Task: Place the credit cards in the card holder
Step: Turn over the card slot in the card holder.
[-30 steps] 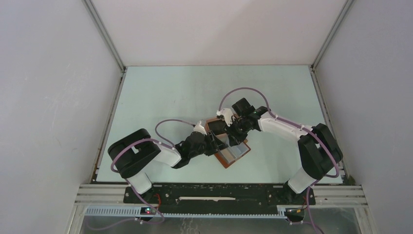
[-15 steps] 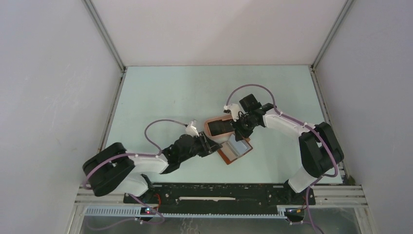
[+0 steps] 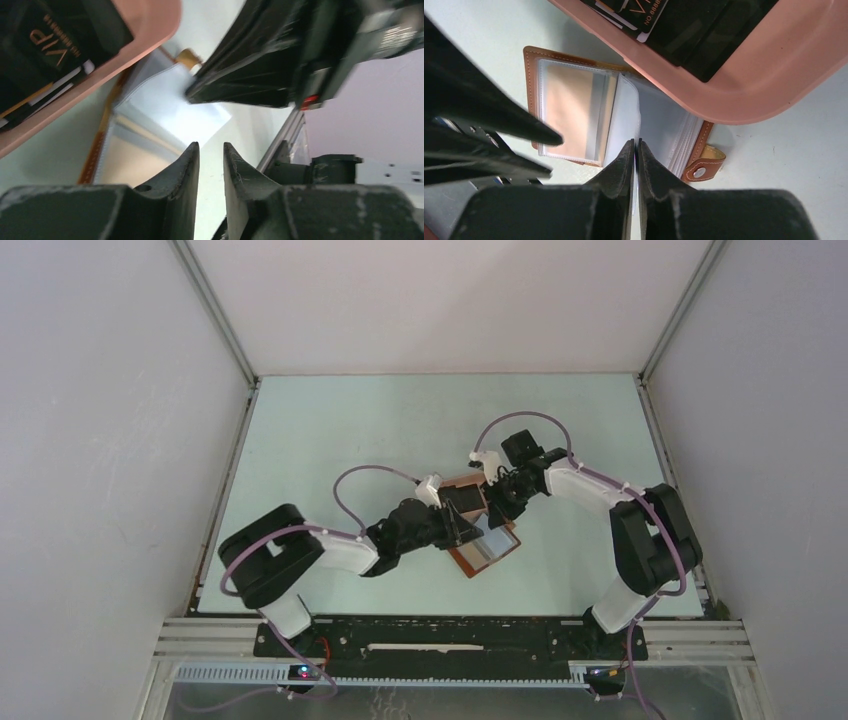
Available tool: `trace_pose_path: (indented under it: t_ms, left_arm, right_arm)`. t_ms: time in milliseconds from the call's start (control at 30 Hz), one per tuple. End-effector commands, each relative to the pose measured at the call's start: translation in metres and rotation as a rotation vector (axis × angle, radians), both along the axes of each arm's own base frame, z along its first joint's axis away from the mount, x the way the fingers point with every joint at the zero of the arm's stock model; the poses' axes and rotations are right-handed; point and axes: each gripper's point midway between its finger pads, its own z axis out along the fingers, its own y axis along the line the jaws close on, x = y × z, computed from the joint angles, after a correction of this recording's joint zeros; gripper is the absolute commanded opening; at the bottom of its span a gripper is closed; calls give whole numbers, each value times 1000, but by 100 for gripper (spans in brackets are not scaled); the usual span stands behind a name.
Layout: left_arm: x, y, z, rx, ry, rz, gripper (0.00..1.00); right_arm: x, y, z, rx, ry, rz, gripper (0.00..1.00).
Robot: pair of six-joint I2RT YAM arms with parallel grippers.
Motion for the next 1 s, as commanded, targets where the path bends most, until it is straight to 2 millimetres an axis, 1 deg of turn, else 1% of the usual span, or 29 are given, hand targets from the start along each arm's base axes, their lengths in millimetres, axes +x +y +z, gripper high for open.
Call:
trace_pose_path:
  t_ms: [0,100,200,300,367,433,567,633,733,833,967]
  left_arm:
    - [-1,-15,-6,-24,9,-50,29]
    - [0,-17,-23,6,33,-51,29]
    - [1,-19,-33,27,47,-51,30]
    - [2,-16,-45,73,63,-43,31]
    - [1,-11,-55,122,77,-38,31]
    - [1,-6,-63,163,84,-30,31]
    - [-3,2,-71,203,88,-25,32]
    - [-4,2,-71,205,84,-31,32]
    - [-4,-2,-62,183,62,-43,33]
    - [-2,-7,-43,145,26,-52,34]
    - [0,-12,-18,100,-22,-65,34]
  right_arm:
    - [-3,-2,-4,5,33,2,15]
    - [-1,-5,-7,-15,31,6,23]
    - [2,-9,-7,-37,7,7,31]
    - [6,-14,-6,-68,-27,4,37]
    - [9,-19,-6,-93,-46,3,39]
    - [11,-25,-11,-129,-54,3,40]
    - [7,-30,-23,-170,-13,15,40]
    - [5,-29,-26,-179,-4,26,40]
    - [4,-27,-27,-179,5,34,41]
    - [3,-27,-26,-174,10,35,41]
    - [4,-25,-20,-152,-3,34,41]
